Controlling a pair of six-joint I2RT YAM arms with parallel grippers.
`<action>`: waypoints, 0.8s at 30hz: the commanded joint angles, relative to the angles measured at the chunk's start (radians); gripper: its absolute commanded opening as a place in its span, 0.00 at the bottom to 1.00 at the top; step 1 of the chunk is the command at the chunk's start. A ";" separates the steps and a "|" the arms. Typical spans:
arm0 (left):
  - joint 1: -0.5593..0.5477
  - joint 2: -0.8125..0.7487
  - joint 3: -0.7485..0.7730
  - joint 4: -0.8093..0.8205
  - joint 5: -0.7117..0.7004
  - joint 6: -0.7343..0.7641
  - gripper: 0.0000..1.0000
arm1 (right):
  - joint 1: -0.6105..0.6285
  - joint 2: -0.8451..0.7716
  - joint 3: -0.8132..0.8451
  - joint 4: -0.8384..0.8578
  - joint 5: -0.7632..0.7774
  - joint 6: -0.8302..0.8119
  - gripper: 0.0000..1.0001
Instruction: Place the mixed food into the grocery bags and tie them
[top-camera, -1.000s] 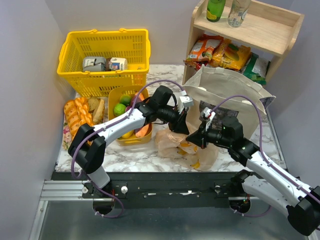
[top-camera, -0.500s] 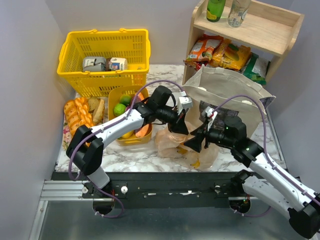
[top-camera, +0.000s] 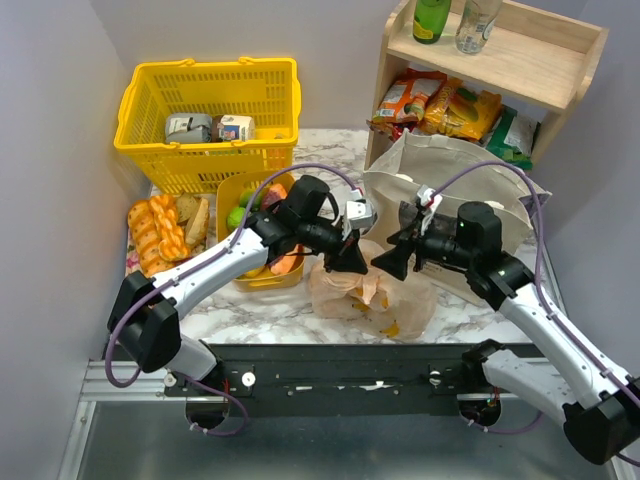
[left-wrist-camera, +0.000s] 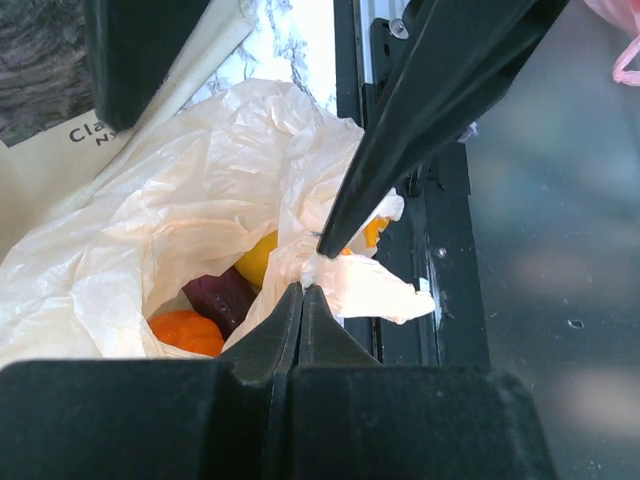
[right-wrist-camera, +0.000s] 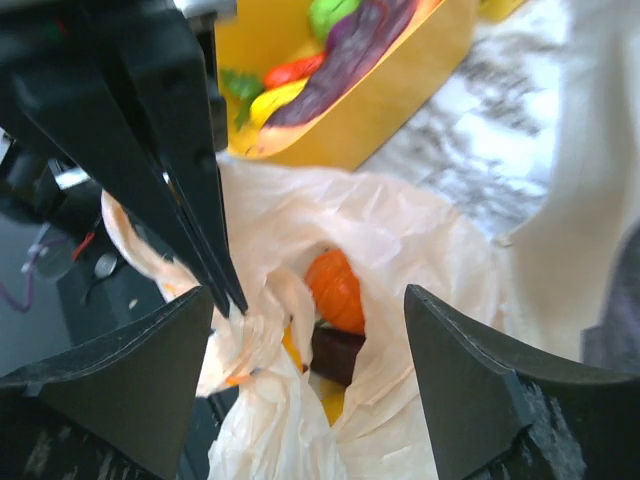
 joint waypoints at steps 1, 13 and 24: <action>-0.009 -0.059 -0.014 -0.036 -0.044 0.059 0.00 | -0.007 0.044 0.001 -0.044 -0.208 -0.076 0.88; -0.020 -0.090 -0.025 -0.030 -0.118 0.074 0.00 | 0.004 0.159 -0.007 -0.139 -0.350 -0.089 0.72; -0.032 -0.118 -0.060 0.038 -0.158 0.048 0.00 | 0.073 0.245 0.013 -0.134 -0.184 -0.067 0.58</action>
